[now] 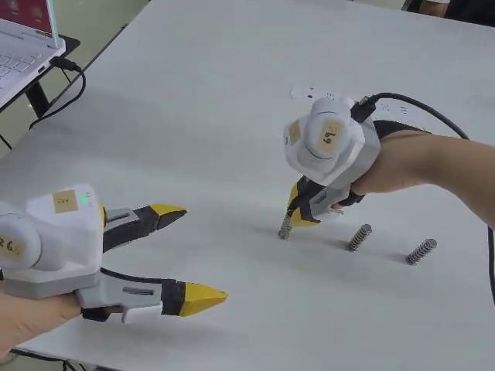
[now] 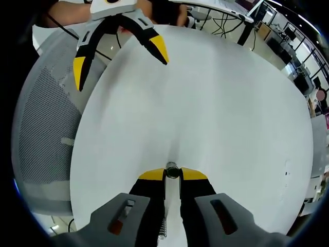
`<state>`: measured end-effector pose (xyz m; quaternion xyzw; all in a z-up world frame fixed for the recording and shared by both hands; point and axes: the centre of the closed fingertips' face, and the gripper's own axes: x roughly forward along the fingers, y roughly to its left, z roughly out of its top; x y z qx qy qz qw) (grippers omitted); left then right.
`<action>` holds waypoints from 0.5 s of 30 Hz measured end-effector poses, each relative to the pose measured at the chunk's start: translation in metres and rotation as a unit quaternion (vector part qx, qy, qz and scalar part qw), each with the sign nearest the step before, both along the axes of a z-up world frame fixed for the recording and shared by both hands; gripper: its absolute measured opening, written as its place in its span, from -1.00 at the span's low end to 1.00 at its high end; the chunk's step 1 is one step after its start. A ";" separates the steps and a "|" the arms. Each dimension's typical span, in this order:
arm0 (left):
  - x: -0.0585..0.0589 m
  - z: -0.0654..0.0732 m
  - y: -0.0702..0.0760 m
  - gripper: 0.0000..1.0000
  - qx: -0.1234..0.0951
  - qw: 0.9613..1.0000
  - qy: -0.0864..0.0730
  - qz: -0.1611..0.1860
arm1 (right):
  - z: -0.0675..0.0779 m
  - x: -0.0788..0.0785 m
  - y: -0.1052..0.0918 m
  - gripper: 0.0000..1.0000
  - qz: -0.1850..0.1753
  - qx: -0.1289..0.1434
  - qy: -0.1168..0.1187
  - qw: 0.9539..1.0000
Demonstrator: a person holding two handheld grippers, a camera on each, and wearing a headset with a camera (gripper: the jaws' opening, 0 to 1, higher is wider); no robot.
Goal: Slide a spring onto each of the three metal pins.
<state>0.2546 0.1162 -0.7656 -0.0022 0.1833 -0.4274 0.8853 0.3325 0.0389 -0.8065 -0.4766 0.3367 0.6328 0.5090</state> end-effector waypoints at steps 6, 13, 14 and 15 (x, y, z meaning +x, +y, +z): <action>0.000 0.000 0.000 0.50 0.000 1.000 0.002 -0.001 | -0.003 0.000 0.001 -0.85 -0.004 0.002 0.003 1.000; 0.000 -0.002 0.001 0.49 0.001 1.000 0.003 0.000 | -0.008 0.002 0.001 -0.84 -0.001 0.001 -0.002 1.000; 0.000 -0.002 0.001 0.49 0.000 1.000 0.004 0.000 | -0.007 0.002 0.002 -0.84 -0.002 0.002 -0.002 1.000; 0.000 -0.002 0.001 0.48 0.001 1.000 0.004 0.000 | -0.007 0.003 0.003 -0.84 -0.002 0.006 -0.004 1.000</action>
